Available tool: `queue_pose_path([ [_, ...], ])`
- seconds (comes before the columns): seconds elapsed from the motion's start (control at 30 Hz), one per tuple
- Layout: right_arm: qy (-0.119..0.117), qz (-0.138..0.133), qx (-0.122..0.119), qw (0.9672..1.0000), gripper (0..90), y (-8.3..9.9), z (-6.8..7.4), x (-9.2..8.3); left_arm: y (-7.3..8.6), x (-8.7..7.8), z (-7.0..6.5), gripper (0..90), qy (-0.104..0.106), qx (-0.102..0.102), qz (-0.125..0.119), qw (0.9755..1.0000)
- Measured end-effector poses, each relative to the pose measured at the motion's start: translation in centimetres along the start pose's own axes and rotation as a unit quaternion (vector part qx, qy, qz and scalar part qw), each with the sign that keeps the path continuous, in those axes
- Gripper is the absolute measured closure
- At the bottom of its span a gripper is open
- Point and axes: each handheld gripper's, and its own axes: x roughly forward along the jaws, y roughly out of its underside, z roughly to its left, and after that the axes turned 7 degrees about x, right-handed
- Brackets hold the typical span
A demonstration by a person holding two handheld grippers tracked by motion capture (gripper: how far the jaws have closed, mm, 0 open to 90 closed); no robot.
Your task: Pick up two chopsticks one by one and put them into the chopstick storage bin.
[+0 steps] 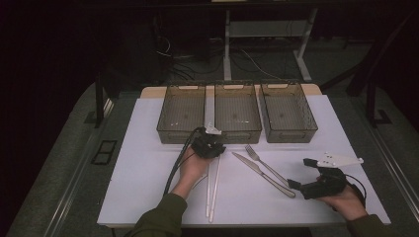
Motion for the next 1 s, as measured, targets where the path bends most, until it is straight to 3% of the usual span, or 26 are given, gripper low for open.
queue_pose_path([
  [0.37, 0.001, -0.002, -0.001, 1.0, 0.5, 0.0, -0.1, -0.1, -1.0, 1.0, -1.3, 79.4, 0.012, 0.013, -0.005, 0.9998],
  [0.57, 0.0, -0.002, 0.0, 1.0, 0.5, 0.0, -0.1, -0.1, -1.0, 0.8, -1.2, 75.9, 0.012, 0.015, -0.006, 0.9998],
  [0.63, 0.0, -0.002, 0.001, 1.0, 0.5, 0.0, 0.0, -0.1, -1.1, 0.3, -1.2, 74.0, 0.012, 0.007, -0.017, 0.9998],
  [0.67, 0.0, -0.002, 0.001, 1.0, 0.5, 0.0, -0.1, -0.1, -1.2, -0.2, -1.1, 73.1, 0.01, 0.014, -0.016, 0.9997],
  [0.8, 0.0, -0.002, 0.001, 1.0, 0.5, 0.0, -0.1, -0.1, -0.9, -1.7, -1.0, 71.6, -0.001, 0.004, -0.022, 0.9998],
  [1.0, 0.0, -0.001, -0.002, 1.0, 0.5, 0.0, 0.0, -0.1, 0.3, -2.8, 0.1, 68.9, -0.039, -0.005, -0.005, 0.9992],
])
